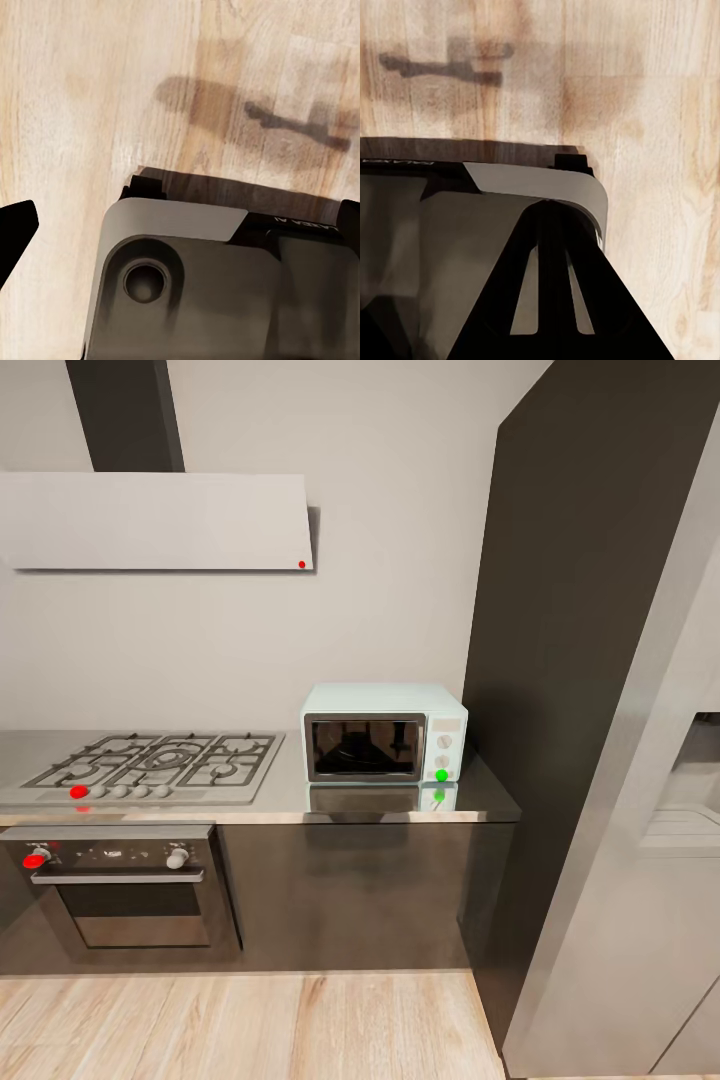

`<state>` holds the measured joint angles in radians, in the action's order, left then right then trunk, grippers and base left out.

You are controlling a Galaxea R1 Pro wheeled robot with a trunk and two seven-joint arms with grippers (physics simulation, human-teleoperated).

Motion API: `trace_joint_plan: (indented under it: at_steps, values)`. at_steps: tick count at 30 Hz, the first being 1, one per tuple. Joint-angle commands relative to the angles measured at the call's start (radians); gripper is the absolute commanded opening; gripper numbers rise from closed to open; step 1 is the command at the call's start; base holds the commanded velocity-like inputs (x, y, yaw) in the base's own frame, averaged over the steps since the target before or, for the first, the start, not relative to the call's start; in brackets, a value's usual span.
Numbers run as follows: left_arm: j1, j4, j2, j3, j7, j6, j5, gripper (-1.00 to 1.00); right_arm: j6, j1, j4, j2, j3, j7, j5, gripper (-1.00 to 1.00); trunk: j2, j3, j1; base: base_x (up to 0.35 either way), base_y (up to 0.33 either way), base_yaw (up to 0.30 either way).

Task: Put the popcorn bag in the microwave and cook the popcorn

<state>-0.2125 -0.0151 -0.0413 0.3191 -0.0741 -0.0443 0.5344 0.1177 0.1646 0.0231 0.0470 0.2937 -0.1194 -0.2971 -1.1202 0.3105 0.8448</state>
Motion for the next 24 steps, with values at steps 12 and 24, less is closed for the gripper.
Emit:
trace_joint_plan:
  at_steps: [12,24]
  values:
    - [-0.001,0.001,0.000,0.008,-0.004,-0.003,0.010,1.00,0.005,0.001,0.003,0.001,0.009,-0.003,-0.008,-1.00,-0.001,0.001,0.000,0.000,0.000,0.000]
    - [-0.001,0.001,0.000,0.008,-0.004,-0.003,0.010,1.00,0.005,0.001,0.003,0.001,0.009,-0.003,-0.008,-1.00,-0.001,0.001,0.000,0.000,0.000,0.000]
